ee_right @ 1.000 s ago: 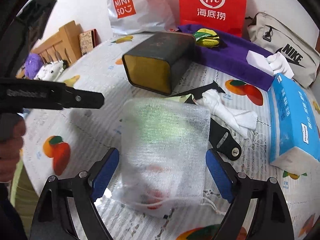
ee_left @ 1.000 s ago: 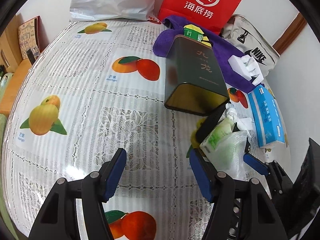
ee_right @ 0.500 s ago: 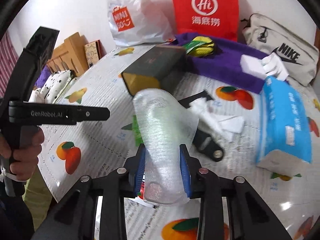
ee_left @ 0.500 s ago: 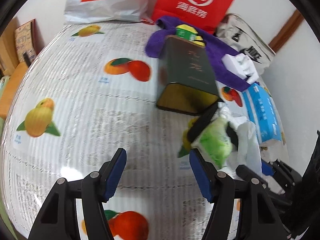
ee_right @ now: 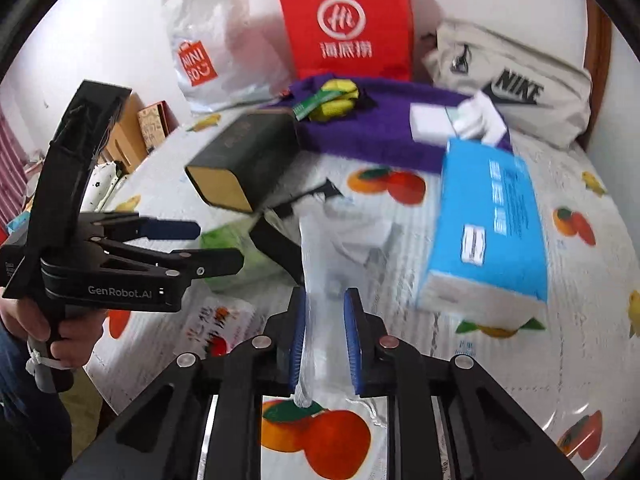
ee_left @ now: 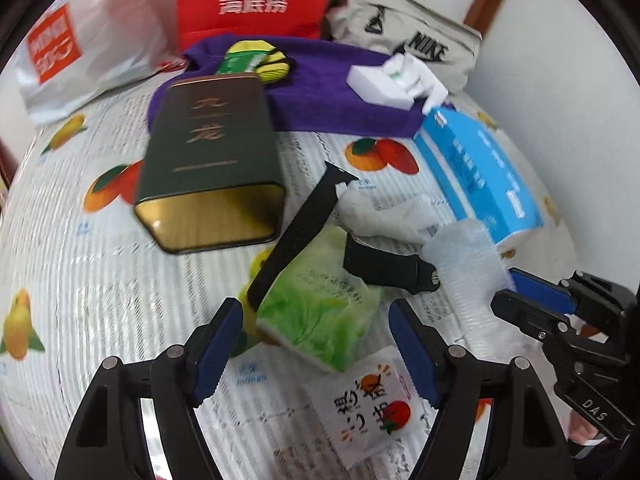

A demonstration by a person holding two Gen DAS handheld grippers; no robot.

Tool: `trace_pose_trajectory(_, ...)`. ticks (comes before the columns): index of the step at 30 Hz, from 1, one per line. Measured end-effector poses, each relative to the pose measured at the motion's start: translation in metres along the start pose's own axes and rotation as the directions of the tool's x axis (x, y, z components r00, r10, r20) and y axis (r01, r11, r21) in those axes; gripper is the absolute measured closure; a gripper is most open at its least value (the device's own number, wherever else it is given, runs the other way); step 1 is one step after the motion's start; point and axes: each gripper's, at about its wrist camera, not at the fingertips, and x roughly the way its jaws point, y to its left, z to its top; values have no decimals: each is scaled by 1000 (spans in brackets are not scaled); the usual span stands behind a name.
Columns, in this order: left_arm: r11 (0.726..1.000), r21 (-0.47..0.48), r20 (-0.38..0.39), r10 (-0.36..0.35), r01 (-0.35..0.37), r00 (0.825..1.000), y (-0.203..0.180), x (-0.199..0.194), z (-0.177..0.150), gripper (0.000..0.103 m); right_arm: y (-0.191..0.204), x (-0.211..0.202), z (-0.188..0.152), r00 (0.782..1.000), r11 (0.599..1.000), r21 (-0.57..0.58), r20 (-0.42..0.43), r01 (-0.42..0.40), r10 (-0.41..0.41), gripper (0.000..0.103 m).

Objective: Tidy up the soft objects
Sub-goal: 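Grasp the light green tea packet with the left tool while the right tool lifts the mesh bag, then carry the tea packet to the purple towel with the left tool while the right tool carries the mesh bag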

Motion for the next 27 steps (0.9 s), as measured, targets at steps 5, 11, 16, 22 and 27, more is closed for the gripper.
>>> trace_pose_trajectory(5, 998, 43, -30, 54, -52, 998, -5, 13, 0, 29, -6, 12, -4, 1000, 1000, 2, -29, 10, -10, 83)
trace_pose_trajectory(11, 997, 62, -23, 56, -54, 998, -6, 17, -1, 32, -10, 36, -6, 996, 1000, 17, -83, -17, 19, 83)
trace_pose_trajectory(16, 995, 83, -19, 62, -60, 998, -9, 15, -2, 38, -7, 39, -7, 997, 1000, 8, -78, 11, -10, 81)
trace_pose_trajectory(22, 996, 72, -21, 50, -49, 999, -6, 12, -2, 38, -6, 38, -9, 995, 998, 12, -71, 65, -64, 49)
trace_pose_trajectory(27, 997, 63, -12, 43, -42, 999, -5, 12, -1, 40, -4, 43, -14, 993, 993, -25, -31, 116, -117, 51)
